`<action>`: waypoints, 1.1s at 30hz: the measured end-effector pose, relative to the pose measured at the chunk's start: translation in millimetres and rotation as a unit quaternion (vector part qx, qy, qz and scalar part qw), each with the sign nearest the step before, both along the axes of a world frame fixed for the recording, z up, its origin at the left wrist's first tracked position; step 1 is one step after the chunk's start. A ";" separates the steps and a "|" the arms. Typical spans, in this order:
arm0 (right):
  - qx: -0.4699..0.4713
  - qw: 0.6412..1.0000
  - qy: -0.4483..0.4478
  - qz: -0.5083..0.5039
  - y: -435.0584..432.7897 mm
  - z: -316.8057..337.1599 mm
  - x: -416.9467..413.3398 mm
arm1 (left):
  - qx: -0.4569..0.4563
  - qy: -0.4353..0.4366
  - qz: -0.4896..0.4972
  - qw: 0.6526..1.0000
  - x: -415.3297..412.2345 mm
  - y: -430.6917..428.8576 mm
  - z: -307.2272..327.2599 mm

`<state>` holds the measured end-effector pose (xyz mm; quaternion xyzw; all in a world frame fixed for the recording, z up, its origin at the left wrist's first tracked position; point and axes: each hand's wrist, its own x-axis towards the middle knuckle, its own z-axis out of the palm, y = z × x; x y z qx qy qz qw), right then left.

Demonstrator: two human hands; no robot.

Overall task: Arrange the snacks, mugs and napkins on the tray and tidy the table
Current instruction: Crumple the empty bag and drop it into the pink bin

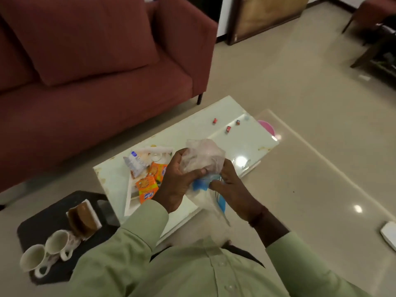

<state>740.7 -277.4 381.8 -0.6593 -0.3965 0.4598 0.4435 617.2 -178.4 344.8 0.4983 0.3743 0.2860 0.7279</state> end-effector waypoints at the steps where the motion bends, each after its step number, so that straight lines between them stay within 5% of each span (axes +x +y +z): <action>1: -0.004 1.000 0.010 -0.012 -10.7 2.3 11.3 | 0.015 -0.003 -0.017 1.000 13.7 -2.0 6.3; 5: 0.017 0.987 0.139 -0.078 -45.2 6.0 56.7 | -0.005 0.004 -0.027 1.000 78.1 -17.2 23.3; 8: 0.004 0.987 0.091 -0.130 -58.3 2.1 98.5 | 0.001 0.023 -0.050 0.998 131.8 -36.1 25.4; 12: 0.028 0.973 0.072 -0.215 -68.4 -12.5 172.2 | 0.118 0.070 -0.140 0.981 196.3 -58.3 15.2; 15: 0.007 0.941 0.139 -0.310 -75.5 -22.3 230.8 | 0.192 0.109 -0.258 0.941 236.1 -67.5 -3.5; 18: -0.036 0.917 0.184 -0.353 -76.8 -31.2 281.4 | 0.374 0.186 -0.321 0.850 275.7 -71.2 -16.8; 21: -0.051 0.883 0.278 -0.376 -67.6 -48.2 326.9 | 0.309 0.136 -0.325 0.883 329.1 -70.1 -22.4; 24: -0.069 0.855 0.345 -0.380 -50.9 -70.6 366.0 | 0.292 0.180 -0.280 0.897 379.1 -52.7 -37.3; 28: -0.082 0.877 0.325 -0.344 -26.0 -96.9 418.6 | 0.184 0.214 -0.215 0.935 447.2 -18.3 -62.5; 33: -0.066 0.904 0.326 -0.269 -16.8 -125.3 483.9 | 0.194 0.268 -0.268 0.905 530.8 14.8 -78.4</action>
